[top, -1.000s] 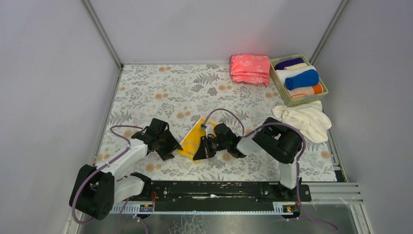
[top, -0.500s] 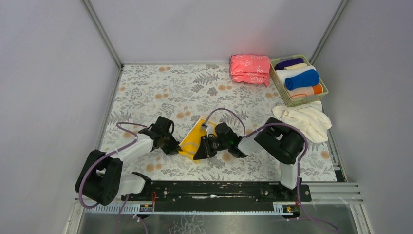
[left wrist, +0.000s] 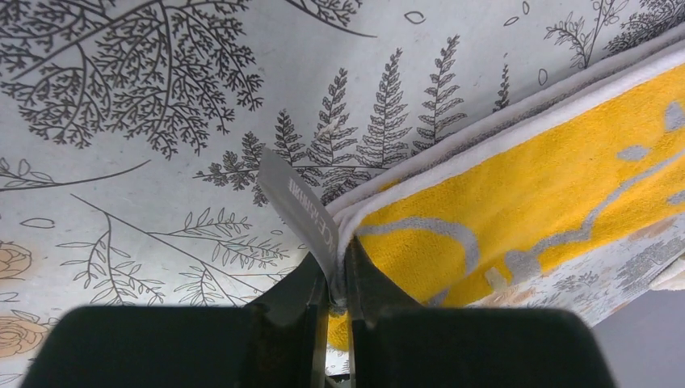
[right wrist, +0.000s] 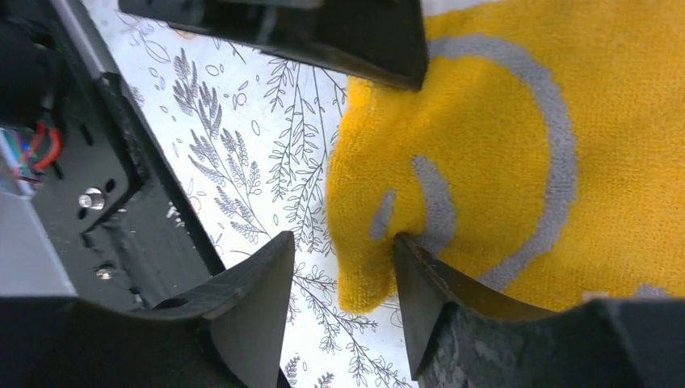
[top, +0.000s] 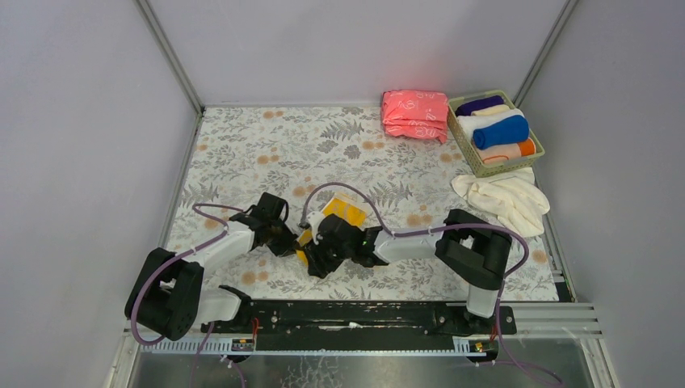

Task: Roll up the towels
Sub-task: Roll the towel at the center of the board.

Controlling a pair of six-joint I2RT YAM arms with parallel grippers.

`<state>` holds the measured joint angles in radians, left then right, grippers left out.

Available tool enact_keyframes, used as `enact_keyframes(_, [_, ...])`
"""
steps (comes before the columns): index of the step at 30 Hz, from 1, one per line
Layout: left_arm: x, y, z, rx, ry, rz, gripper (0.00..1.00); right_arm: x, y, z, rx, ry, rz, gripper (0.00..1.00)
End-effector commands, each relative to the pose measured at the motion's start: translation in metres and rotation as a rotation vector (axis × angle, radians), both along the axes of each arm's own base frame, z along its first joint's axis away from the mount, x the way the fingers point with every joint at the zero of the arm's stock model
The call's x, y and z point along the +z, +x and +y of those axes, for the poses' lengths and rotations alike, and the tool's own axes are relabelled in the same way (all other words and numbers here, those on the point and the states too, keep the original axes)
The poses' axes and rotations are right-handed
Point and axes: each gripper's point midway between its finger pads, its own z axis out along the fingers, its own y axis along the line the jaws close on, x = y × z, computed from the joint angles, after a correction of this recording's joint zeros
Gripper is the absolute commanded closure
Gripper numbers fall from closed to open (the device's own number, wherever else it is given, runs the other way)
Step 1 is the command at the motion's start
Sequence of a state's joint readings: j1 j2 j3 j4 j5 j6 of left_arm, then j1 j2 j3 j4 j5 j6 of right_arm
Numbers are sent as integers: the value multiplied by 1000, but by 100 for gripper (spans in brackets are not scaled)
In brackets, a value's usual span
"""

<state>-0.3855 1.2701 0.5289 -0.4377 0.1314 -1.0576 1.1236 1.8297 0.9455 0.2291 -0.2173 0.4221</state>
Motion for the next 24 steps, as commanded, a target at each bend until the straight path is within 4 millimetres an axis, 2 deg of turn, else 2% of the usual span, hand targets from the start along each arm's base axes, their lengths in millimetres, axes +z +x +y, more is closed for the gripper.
enact_keyframes(1, [13,15,-7,16,-30,-53,100,-39,12,-50,-26,-361,-223,42])
enact_keyframes(6, [15,16,-6,20,-21,-56,100,-37,15,-60,-3,-520,-421,41])
enact_keyframes(11, [16,21,2,22,32,-59,100,-39,11,-62,60,-614,-517,45])
enact_keyframes(15, [14,24,9,29,65,-57,100,-38,3,-58,107,-596,-499,64])
enact_keyframes(17, [13,25,11,28,77,-53,100,-33,-1,-52,126,-552,-481,77])
enact_keyframes(20, [12,25,12,26,81,-51,99,-24,-8,-40,158,-469,-426,91])
enact_keyframes(24, [12,25,14,19,95,-55,95,-9,-12,-25,160,-315,-290,98])
